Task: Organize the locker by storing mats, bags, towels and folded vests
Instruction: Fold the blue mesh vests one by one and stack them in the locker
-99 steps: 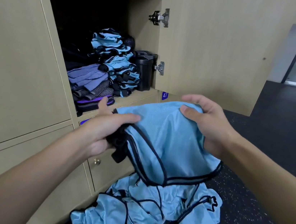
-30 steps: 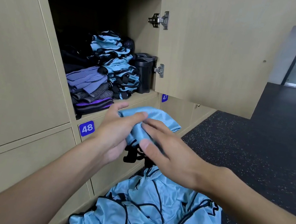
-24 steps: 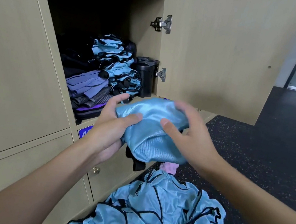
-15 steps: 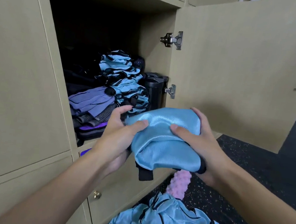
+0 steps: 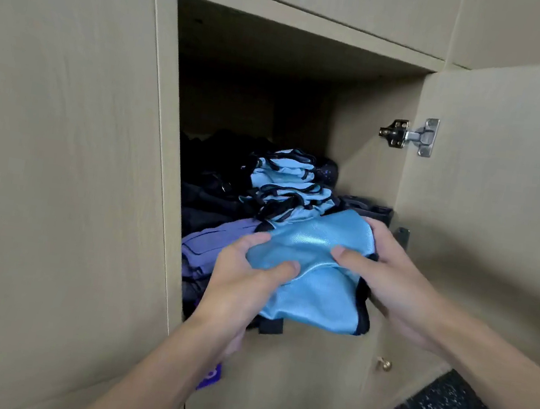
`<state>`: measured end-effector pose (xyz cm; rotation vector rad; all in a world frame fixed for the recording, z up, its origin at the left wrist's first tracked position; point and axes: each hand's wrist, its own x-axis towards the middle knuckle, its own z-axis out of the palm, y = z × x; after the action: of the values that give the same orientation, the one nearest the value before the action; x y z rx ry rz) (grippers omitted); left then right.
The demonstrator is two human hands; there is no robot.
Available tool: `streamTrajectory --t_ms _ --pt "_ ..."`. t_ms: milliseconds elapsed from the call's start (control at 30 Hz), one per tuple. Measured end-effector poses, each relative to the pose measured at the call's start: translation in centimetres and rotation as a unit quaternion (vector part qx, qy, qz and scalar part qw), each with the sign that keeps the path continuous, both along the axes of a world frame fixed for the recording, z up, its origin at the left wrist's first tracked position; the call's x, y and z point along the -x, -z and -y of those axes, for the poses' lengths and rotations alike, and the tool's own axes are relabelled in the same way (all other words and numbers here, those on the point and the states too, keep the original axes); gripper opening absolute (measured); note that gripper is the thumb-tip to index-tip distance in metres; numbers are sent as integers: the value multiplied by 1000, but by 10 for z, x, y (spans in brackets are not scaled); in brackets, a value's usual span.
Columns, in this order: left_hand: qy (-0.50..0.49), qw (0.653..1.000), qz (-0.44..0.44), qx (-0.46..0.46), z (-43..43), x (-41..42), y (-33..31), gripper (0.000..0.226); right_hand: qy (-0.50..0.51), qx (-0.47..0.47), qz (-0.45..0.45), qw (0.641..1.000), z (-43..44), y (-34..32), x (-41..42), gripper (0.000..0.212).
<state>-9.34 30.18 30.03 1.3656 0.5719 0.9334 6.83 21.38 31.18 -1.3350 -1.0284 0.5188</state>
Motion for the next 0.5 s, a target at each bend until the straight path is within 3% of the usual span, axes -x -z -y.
streamTrajectory --t_ms 133,233,333,433,467,500 --pt "-145 975 -39 -161 -35 -4 -13 52 -27 6 140 990 -48 -15 -8 50" --pt "-249 916 -134 -285 -53 -12 -18 72 -20 -38 200 979 -85 -22 -13 48" --pt "-315 867 -164 -350 -69 -16 -26 67 -9 -62 245 967 -118 -29 -19 51" --pt "-394 788 -252 -400 -90 -19 -27 67 -15 -70 308 949 -148 -36 -13 49" --pt "-411 752 -313 -409 -96 -21 -23 71 -13 -43 373 927 -157 -36 -8 52" --pt "-417 719 -369 -415 -100 -23 -16 73 11 -6 473 881 -165 -33 -5 60"
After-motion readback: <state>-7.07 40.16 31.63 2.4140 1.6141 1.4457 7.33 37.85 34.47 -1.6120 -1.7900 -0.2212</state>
